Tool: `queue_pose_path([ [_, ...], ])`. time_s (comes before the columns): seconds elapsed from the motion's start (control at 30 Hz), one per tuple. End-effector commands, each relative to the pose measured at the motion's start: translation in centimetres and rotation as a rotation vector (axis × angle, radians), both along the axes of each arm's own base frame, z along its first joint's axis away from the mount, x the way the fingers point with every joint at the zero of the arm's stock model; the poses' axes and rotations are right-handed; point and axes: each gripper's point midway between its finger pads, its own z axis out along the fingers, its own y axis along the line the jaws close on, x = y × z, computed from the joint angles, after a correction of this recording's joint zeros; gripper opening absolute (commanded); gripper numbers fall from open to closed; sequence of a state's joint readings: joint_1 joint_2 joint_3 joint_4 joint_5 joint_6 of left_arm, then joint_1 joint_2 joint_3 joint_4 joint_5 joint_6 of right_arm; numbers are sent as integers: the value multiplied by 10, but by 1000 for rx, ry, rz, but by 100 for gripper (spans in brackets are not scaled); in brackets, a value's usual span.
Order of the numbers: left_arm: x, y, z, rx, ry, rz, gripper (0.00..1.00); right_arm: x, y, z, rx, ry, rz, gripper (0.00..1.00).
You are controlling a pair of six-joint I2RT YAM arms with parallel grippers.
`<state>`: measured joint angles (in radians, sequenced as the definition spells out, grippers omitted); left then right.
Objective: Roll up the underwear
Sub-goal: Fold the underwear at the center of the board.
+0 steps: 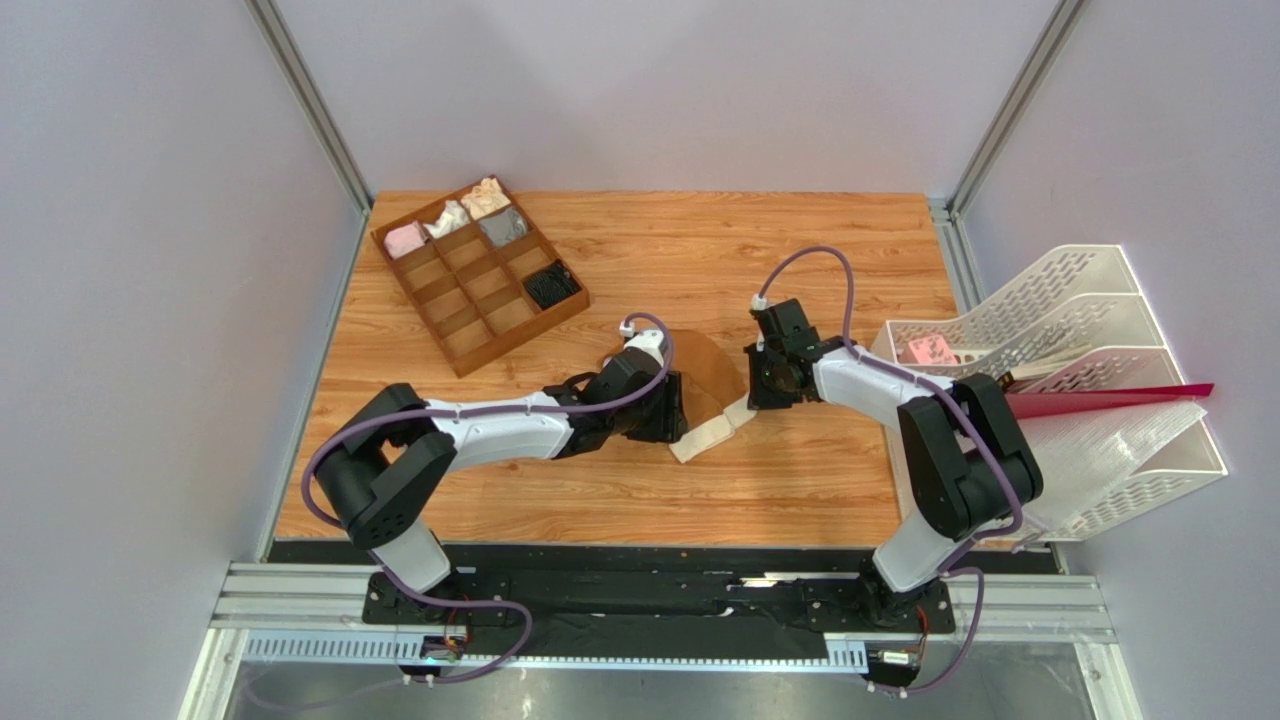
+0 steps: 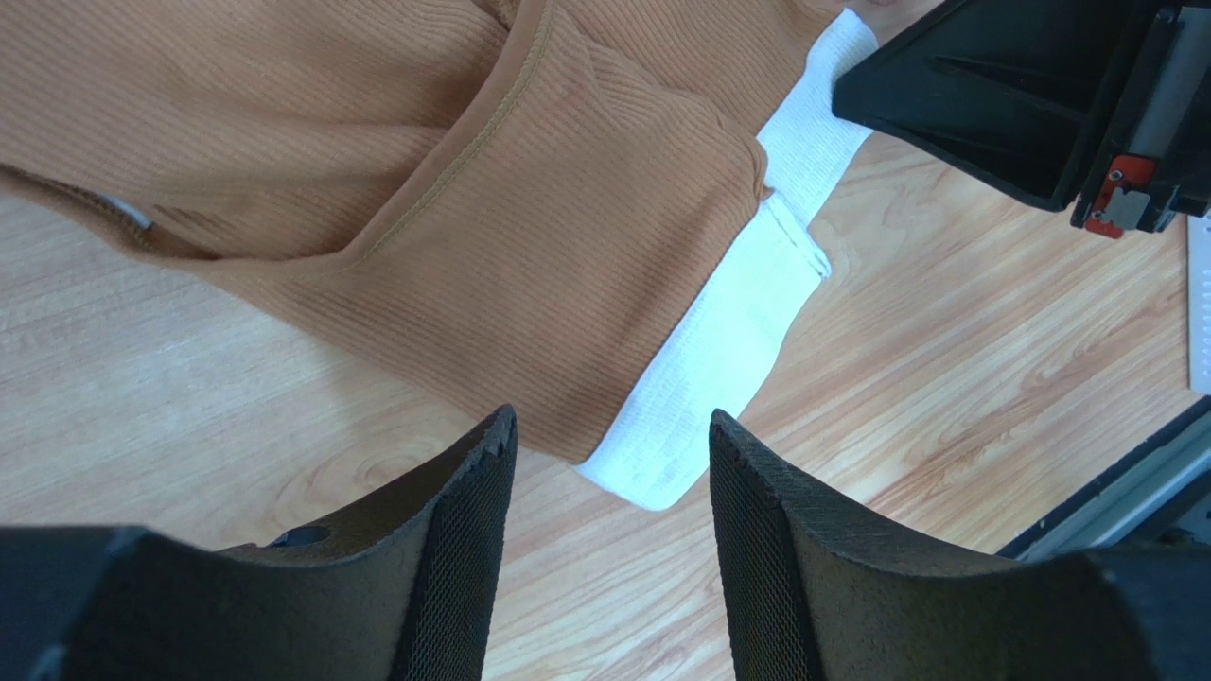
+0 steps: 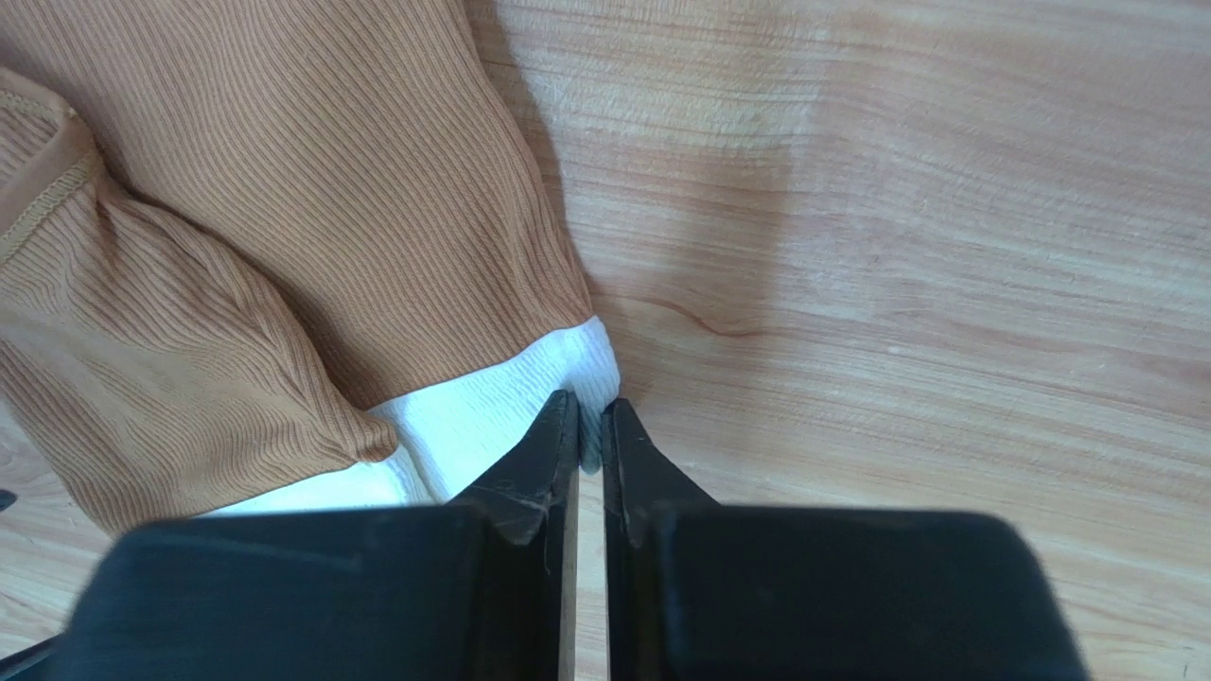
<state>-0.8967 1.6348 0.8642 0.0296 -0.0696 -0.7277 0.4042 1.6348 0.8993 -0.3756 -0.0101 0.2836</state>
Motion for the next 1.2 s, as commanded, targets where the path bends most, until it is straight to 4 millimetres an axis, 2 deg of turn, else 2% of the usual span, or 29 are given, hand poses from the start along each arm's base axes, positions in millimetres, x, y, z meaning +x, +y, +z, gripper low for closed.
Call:
queue_pose_path([
  [0.0, 11, -14, 6, -33, -44, -13, 58, 2, 2, 6, 19, -26, -2, 3],
  [0.1, 14, -22, 4, -62, -51, -20, 58, 1, 4, 15, 42, -42, 3, 0],
  [0.2, 17, -29, 8, -92, -65, -26, 58, -1, 8, 22, 61, -56, 6, 0],
  [0.3, 17, -31, 3, -84, -56, -32, 58, -4, 16, 31, 82, -79, 14, 0],
  [0.5, 10, -28, -26, -67, 4, -27, 58, -12, 40, 56, 186, -142, 31, 0],
  [0.57, 9, -28, -29, -65, 10, -24, 58, -17, 49, 64, 228, -152, 45, 0],
  [0.93, 5, -22, -47, -36, 47, -7, 58, -49, 96, 61, 284, -135, 121, 0],
  [1.03, 4, -19, -52, -21, 54, -4, 58, -53, 102, 61, 284, -134, 127, 0],
  [1.17, 1, -17, -57, -2, 68, -2, 58, -56, 101, 59, 266, -134, 110, 0],
])
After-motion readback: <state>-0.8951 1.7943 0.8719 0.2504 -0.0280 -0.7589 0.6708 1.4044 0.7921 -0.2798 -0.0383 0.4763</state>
